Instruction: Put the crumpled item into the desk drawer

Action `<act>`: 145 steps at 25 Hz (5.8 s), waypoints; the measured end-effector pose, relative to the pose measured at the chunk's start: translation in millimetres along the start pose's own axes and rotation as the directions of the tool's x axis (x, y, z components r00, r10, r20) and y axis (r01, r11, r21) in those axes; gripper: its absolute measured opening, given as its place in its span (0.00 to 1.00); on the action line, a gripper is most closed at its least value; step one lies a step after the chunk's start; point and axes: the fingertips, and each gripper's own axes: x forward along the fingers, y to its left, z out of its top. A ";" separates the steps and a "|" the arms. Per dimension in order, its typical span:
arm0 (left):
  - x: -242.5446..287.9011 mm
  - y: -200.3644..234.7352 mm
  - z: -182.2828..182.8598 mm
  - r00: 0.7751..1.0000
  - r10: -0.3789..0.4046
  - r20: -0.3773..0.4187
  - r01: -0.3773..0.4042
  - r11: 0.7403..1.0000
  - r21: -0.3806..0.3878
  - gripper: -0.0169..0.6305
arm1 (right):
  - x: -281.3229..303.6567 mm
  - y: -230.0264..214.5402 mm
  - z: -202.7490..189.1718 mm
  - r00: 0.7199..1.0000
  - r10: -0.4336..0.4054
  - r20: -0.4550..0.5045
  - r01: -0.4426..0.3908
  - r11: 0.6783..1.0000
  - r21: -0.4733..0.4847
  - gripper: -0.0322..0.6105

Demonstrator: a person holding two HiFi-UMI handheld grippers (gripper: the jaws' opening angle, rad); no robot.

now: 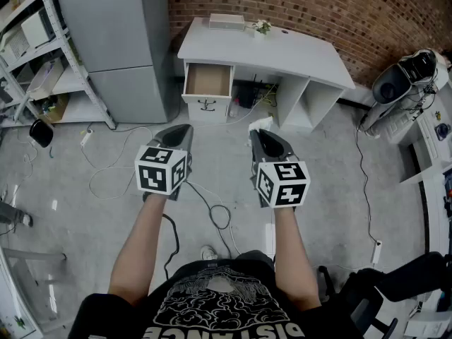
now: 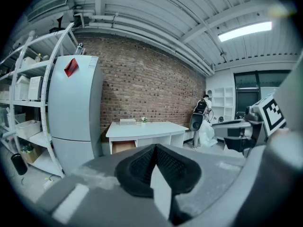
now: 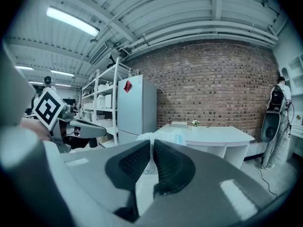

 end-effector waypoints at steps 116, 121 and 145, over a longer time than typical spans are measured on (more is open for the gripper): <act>337.2 270.4 54.2 0.974 0.196 -0.113 -0.210 0.970 -0.123 0.03 | 468.5 -107.8 18.6 0.923 0.325 -0.207 -0.334 0.942 -0.014 0.08; 346.4 294.2 52.0 0.977 0.178 -0.119 -0.193 0.972 -0.132 0.03 | 491.0 -99.2 16.9 0.923 0.309 -0.230 -0.321 0.947 -0.017 0.08; 393.7 350.6 -1.1 0.971 0.125 -0.202 -0.171 0.959 -0.228 0.03 | 573.9 -74.4 -38.9 0.863 0.327 -0.385 -0.358 0.934 -0.011 0.08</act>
